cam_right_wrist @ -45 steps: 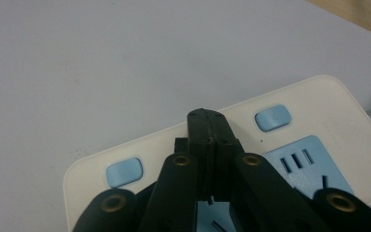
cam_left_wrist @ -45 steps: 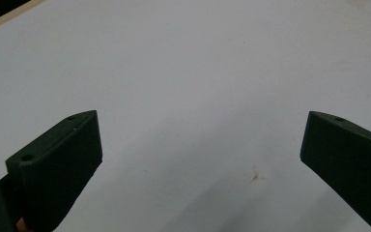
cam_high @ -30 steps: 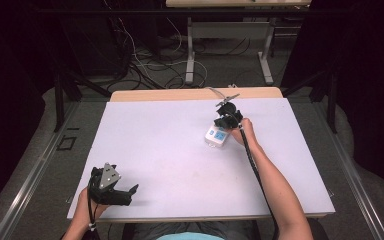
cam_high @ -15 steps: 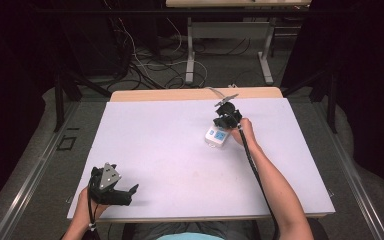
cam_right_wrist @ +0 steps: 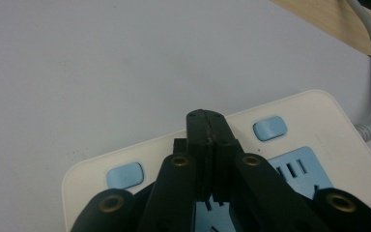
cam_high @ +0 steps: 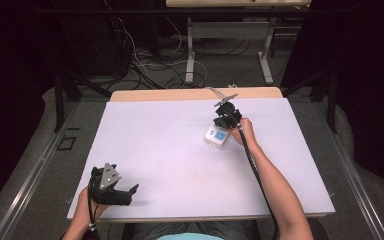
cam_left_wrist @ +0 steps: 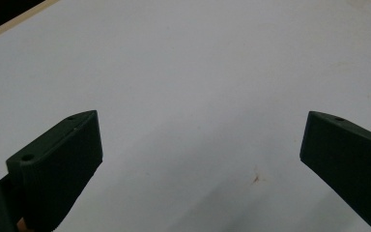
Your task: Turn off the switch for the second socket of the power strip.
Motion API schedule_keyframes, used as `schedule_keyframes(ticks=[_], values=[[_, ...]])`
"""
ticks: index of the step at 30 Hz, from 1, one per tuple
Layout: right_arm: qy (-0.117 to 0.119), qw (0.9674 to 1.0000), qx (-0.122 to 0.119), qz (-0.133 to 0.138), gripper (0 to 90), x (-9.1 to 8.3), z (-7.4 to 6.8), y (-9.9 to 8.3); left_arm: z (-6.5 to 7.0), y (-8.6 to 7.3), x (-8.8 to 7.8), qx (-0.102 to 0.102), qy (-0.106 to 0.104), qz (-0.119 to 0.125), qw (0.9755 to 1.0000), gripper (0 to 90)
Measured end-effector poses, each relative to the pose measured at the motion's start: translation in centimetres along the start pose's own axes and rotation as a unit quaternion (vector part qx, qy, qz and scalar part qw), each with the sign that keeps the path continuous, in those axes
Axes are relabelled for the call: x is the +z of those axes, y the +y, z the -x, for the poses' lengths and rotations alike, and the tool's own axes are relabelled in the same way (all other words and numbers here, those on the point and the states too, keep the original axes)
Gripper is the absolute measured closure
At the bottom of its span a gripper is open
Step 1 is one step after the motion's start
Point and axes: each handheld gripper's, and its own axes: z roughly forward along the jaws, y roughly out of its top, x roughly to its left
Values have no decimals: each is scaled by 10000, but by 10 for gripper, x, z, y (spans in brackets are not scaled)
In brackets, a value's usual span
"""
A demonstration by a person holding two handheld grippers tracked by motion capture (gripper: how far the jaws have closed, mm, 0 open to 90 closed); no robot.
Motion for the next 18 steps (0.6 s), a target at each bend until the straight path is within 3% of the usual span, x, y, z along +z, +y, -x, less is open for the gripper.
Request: schedule_keyframes(ticks=[8, 10, 13, 15, 18], values=[[-16, 9999, -44, 115, 899, -5, -1, 2, 0, 0, 0, -2, -17, -11, 10000, 10], [-20, 9999, -42, 158, 862, -8, -1, 2, 1, 0, 0, -12, -20, -14, 10000, 10], [26, 9996, 8, 288, 714, -11, 0, 2, 1, 0, 0, -21, -30, 1, 10000, 10], [42, 9997, 10, 220, 591, -14, 1, 3, 0, 0, 0, -15, -23, -9, 10000, 10], [182, 9995, 204, 175, 433, -18, 2, 2, 0, 0, 0, -12, -22, -9, 10000, 9]])
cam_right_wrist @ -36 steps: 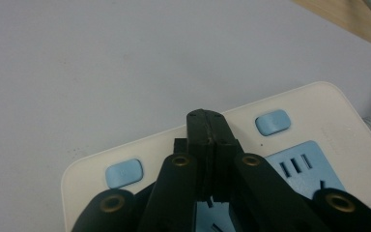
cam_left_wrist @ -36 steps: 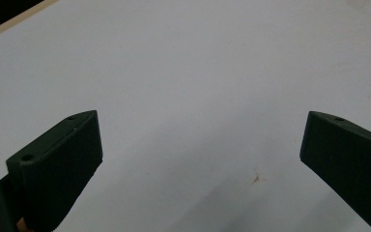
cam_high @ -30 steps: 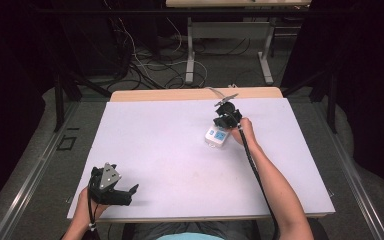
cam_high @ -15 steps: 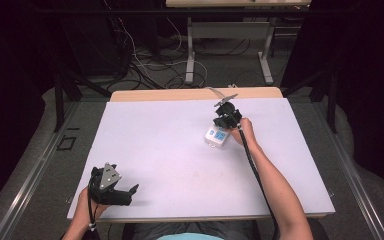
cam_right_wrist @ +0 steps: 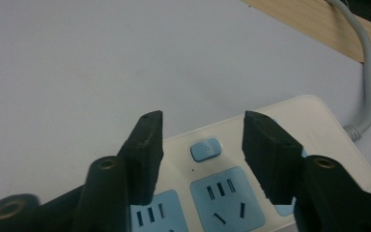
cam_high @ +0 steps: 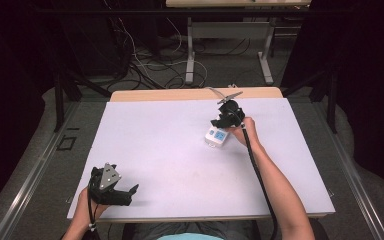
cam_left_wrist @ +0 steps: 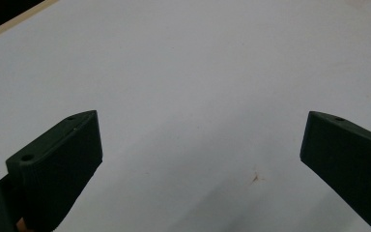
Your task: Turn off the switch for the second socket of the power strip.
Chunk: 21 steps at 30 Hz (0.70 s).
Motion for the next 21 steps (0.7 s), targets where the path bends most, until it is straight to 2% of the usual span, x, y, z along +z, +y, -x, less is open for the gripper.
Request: schedule_keyframes(ticks=[2, 4, 6, 11, 13, 14, 20, 21], values=[[101, 9999, 35, 13, 349, -2, 1, 0, 0, 0, 0, -9, 0, 5, 10000, 9], [166, 9999, 6, 1, 227, -4, 2, 0, 0, 0, 0, -10, -1, 7, 10000, 9], [239, 9997, 80, -11, 159, -7, 2, -1, 0, 0, 0, -20, -13, 7, 10000, 9], [441, 9990, 16, -49, 20, -11, 2, -2, 0, 0, 0, -18, -18, 6, 10000, 9], [481, 9988, 70, -96, 0, -13, 0, -2, 0, -1, 0, -28, -20, 15, 10000, 9], [498, 9987, 0, -70, 0, -13, 0, -2, 1, -1, 0, -31, -7, 41, 10000, 9], [561, 9984, -31, -50, 0, -17, -1, -4, 1, 0, 0, -23, -17, 11, 10000, 9], [606, 9981, -49, -68, 0, -18, 0, -4, 0, 0, 0, 26, 22, 4, 10000, 9]])
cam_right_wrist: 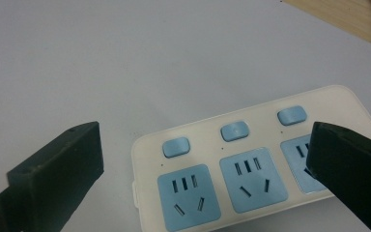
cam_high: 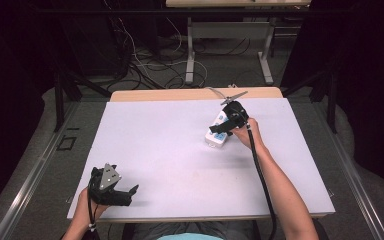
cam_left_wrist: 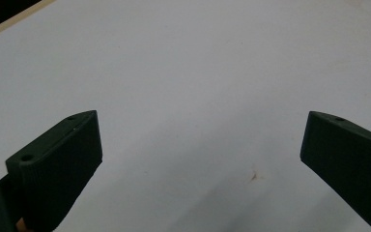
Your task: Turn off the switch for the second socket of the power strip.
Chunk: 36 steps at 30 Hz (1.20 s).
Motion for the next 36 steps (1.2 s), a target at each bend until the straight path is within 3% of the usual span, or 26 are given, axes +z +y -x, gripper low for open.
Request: schedule_keyframes(ticks=[15, 36], values=[[-72, 9999, -82, 50, 0, -22, -10, -9, 0, -1, 0, -90, -34, 32, 9999, 9], [-136, 9994, -290, 105, 0, -60, -31, -37, 1, -1, 0, -59, -11, 28, 10000, 9]])
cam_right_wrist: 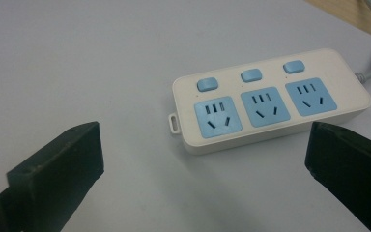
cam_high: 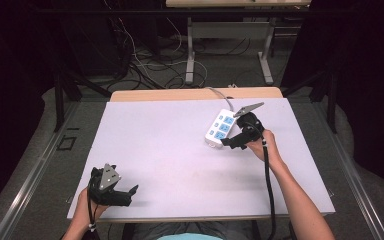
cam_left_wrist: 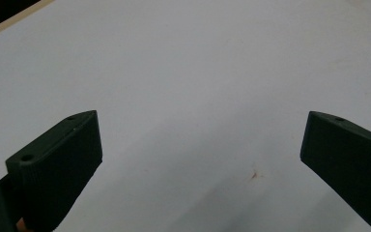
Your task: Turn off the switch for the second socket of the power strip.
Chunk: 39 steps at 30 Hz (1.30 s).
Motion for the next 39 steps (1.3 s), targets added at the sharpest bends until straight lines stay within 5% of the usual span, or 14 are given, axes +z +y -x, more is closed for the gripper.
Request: schedule_keyframes(ticks=[39], values=[[108, 9992, -370, -107, 0, -42, -46, -68, 1, 1, 0, 26, 16, -47, 10000, 9]])
